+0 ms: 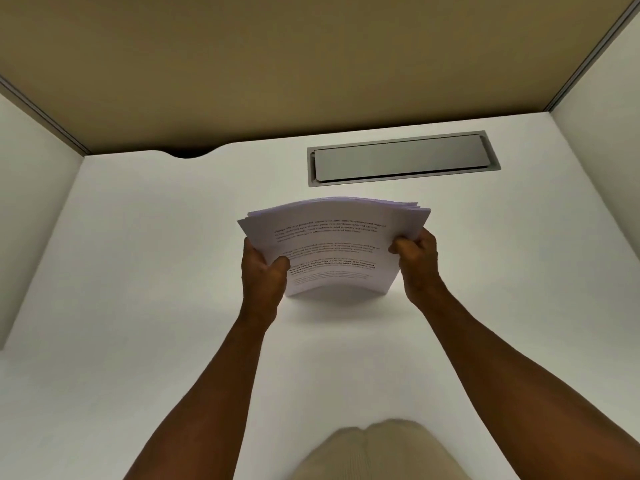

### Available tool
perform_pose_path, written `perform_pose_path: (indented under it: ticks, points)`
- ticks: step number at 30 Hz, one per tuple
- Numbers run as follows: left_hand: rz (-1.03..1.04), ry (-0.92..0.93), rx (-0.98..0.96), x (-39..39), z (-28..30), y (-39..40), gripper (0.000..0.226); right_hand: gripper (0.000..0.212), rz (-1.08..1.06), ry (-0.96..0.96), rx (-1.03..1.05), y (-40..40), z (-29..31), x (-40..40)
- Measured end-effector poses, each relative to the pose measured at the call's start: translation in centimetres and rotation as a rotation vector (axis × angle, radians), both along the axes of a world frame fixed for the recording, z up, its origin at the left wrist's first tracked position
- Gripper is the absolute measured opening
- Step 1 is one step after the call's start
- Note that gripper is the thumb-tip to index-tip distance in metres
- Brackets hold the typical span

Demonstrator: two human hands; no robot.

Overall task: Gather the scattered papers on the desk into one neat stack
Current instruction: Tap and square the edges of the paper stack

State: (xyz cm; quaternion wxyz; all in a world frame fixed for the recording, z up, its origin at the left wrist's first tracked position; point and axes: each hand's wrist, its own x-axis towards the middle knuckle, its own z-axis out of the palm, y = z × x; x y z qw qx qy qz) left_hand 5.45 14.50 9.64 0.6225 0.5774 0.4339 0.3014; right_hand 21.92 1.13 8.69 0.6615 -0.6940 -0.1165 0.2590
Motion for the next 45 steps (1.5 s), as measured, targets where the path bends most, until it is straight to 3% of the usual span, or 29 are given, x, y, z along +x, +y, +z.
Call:
perform_pose_path:
  ticks: [13, 19, 29, 33, 36, 39, 45]
  points:
    - [0.004, 0.046, -0.021, 1.0, -0.6, 1.4, 0.037, 0.016, 0.039, -0.077, -0.062, 0.9, -0.3, 0.2]
    - [-0.013, 0.056, 0.114, 1.1, 0.2, 1.5, 0.052, 0.023, 0.043, -0.096, 0.006, 0.8, 0.4, 0.8]
    - [-0.064, 0.025, 0.115, 1.1, 0.4, 1.6, 0.049, 0.033, -0.022, -0.117, 0.070, 1.0, 0.8, 1.2]
    - [-0.048, -0.049, 0.145, 1.5, 1.4, 1.8, 0.033, 0.024, -0.009, -0.173, 0.115, 1.0, 1.1, 1.1]
    - [0.049, -0.084, 0.153, 2.1, 2.8, 2.0, 0.039, 0.009, -0.006, -0.245, 0.197, 0.9, 1.8, 0.9]
    - [0.104, -0.045, 0.150, 2.9, 3.6, 2.0, 0.038, 0.027, -0.033, -0.315, 0.198, 1.3, 2.4, 0.6]
    - [0.137, 0.008, 0.158, 3.3, 3.6, 1.7, 0.027, 0.038, -0.153, -0.274, 0.166, 1.9, 3.4, 0.1]
